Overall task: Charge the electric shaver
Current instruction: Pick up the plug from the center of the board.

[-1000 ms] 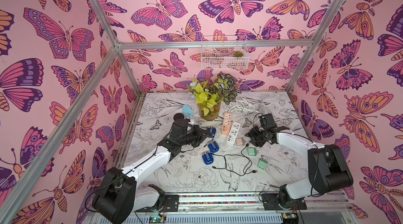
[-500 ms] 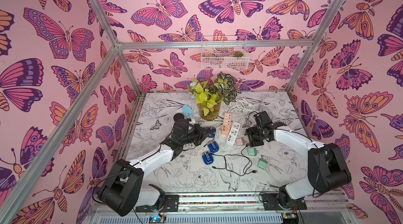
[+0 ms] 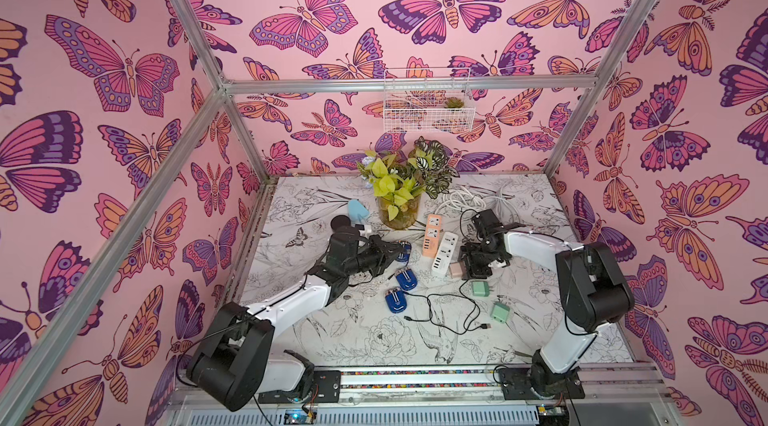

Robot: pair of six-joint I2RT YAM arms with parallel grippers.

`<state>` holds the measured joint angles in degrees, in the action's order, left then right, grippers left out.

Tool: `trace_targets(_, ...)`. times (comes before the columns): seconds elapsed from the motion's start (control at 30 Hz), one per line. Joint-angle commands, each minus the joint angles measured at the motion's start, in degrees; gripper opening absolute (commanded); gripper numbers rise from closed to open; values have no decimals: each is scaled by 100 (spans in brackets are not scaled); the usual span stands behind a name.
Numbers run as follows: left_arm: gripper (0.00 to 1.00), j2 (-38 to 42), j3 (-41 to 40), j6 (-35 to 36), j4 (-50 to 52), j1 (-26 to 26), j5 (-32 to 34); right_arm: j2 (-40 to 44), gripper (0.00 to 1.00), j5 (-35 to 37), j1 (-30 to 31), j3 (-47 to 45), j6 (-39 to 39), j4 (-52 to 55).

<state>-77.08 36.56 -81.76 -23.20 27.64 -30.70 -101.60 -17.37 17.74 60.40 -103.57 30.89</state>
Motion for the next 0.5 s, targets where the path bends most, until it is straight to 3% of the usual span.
trace_targets(0.0,0,44,-118,-24,-163,-57,-63,-161,62,-75,37,273,-1,235)
trace_targets(0.33,0,0,-63,-14,-141,-68,-74,-499,51,-63,36,136,86,387)
trace_targets(0.4,0,1,-61,-17,-141,-70,-75,-506,45,-108,21,51,92,300)
trace_targets(0.47,0,33,-69,-16,-141,-74,-75,-381,31,-128,27,20,168,230)
